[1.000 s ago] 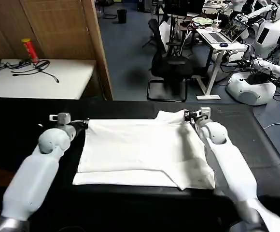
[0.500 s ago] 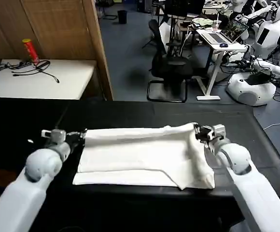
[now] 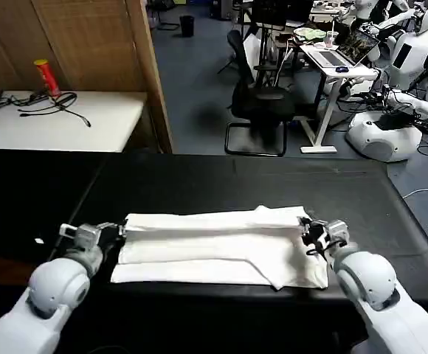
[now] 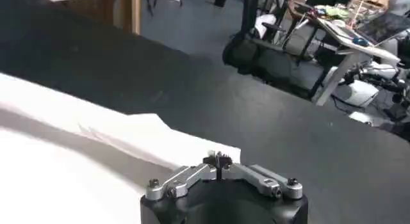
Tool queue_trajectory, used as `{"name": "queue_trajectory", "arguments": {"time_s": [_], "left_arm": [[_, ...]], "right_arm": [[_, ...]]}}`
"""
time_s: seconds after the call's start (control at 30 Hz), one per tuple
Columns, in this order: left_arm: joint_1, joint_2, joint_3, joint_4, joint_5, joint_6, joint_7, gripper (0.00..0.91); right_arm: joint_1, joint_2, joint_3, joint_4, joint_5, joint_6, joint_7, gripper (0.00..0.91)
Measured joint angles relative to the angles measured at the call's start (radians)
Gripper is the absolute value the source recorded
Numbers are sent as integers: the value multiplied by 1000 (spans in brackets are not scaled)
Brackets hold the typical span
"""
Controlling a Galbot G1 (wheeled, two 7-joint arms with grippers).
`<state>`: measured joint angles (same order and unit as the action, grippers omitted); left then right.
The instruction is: Fold and organize the clothes.
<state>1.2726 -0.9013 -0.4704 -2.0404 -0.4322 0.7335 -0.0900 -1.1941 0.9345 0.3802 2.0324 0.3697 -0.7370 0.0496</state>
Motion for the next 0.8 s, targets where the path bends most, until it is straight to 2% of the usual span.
{"name": "queue_trajectory", "arguments": {"time_s": [0.33,0.43,0.47,0.5,0.53,0.7,0.8], "left_arm": [[82,-10,-27,-19,17,3,6,29],[102,-12,-37,-24,26,3,22,59],[108,-12,-38,-26,29,3,24,185],[114,-13,-41,-29,30,3,26,322],[119,-13,-45,-33,30,3,27,878],[141,-13,-66,-56,35,3,22,878],[156,-9,-83,-82,41,3,21,878]], "right_arm": [[-68,-9,19,29,-2,1,-3,0],[-85,-11,24,36,-2,1,-15,0],[-91,-12,26,38,-2,1,-17,39],[-98,-13,29,42,-2,1,-17,146],[-105,-14,32,46,-2,1,-17,878],[-138,-16,57,70,2,1,-15,878],[-152,-7,88,99,29,1,-8,878]]}}
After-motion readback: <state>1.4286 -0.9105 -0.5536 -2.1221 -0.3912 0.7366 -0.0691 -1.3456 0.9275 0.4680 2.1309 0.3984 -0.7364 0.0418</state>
